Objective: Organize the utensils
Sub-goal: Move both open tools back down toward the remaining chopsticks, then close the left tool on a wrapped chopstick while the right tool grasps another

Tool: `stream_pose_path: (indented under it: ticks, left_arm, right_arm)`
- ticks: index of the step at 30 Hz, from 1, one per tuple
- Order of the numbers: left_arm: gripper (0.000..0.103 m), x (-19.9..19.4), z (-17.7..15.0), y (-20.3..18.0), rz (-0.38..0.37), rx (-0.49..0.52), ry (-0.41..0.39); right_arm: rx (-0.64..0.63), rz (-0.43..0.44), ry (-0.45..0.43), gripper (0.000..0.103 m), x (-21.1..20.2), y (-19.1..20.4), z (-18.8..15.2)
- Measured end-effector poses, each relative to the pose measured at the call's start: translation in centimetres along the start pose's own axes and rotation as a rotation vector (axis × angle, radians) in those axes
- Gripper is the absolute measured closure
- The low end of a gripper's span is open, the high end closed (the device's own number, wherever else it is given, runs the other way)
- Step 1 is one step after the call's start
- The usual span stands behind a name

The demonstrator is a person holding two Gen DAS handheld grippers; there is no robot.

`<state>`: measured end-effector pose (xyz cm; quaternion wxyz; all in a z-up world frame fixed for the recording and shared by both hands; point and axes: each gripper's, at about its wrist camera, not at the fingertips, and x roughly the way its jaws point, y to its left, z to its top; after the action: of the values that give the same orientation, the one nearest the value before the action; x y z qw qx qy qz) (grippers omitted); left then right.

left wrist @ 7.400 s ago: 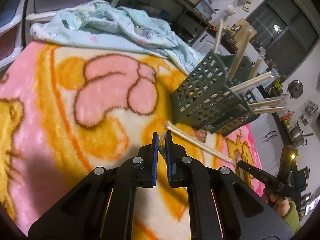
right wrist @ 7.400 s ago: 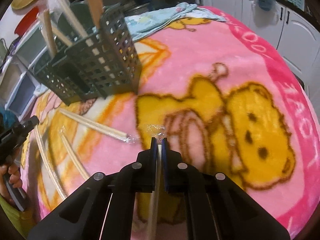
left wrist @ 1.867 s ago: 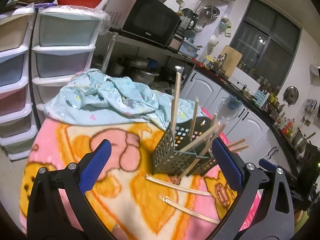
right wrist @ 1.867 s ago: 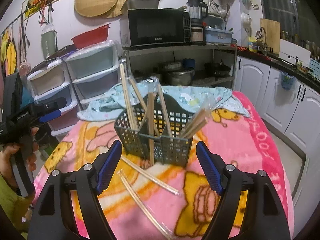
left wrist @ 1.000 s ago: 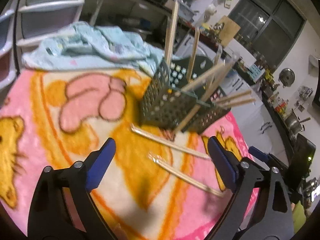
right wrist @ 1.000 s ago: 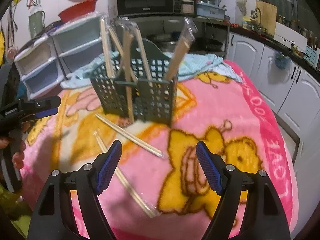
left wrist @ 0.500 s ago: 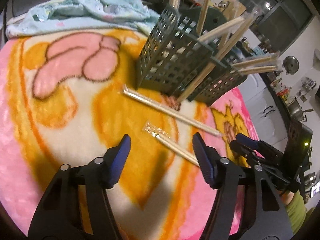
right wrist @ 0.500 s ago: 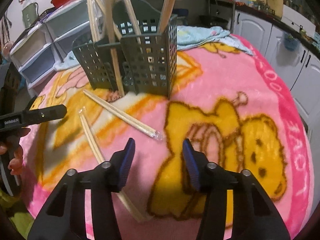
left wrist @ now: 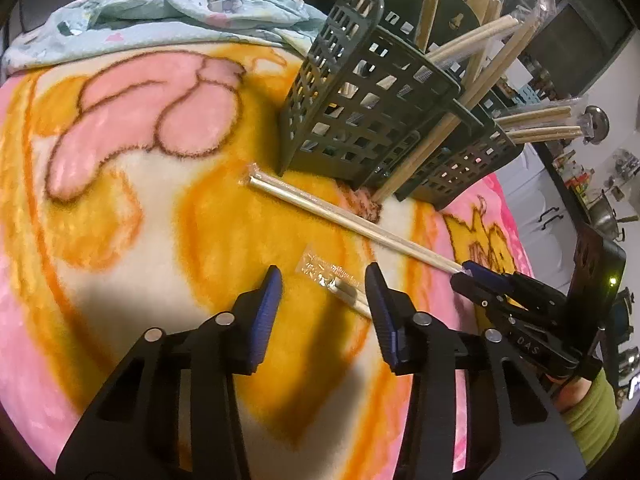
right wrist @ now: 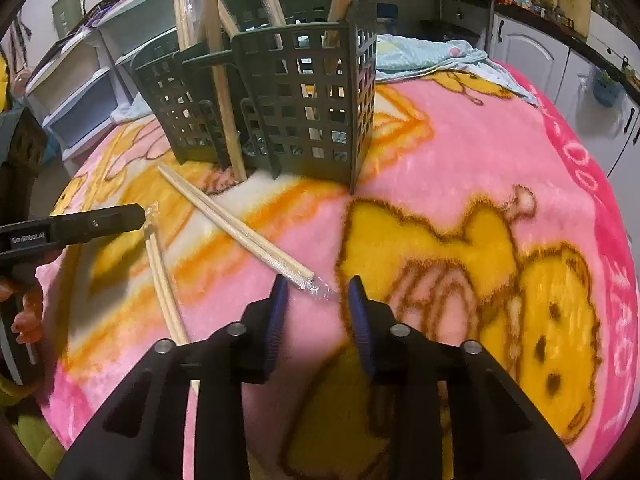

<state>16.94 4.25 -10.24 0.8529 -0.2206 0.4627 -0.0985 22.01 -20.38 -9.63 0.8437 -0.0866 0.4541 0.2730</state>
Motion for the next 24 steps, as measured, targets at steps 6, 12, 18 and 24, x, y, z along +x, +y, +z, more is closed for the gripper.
stream_pose_path:
  ticks: [6, 12, 18, 24]
  left_arm:
    - [0.079, 0.8, 0.4, -0.4, 0.024, 0.015, 0.016]
    - [0.090, 1.2, 0.7, -0.8, 0.067, 0.043, 0.016]
    - [0.101, 1.1, 0.8, -0.2, 0.057, 0.051, 0.024]
    - [0.102, -1.1, 1.2, -0.6, 0.026, 0.080, -0.023]
  right_arm:
    - [-0.014, 0.017, -0.001, 0.095, 0.1, 0.2, -0.1]
    - [-0.002, 0.023, -0.012, 0.097, -0.7, 0.1, -0.2]
    - [0.007, 0.022, -0.044, 0.097, -2.1, 0.3, -0.1]
    - [-0.010, 0.020, -0.085, 0.097, -3.8, 1.1, 0.4]
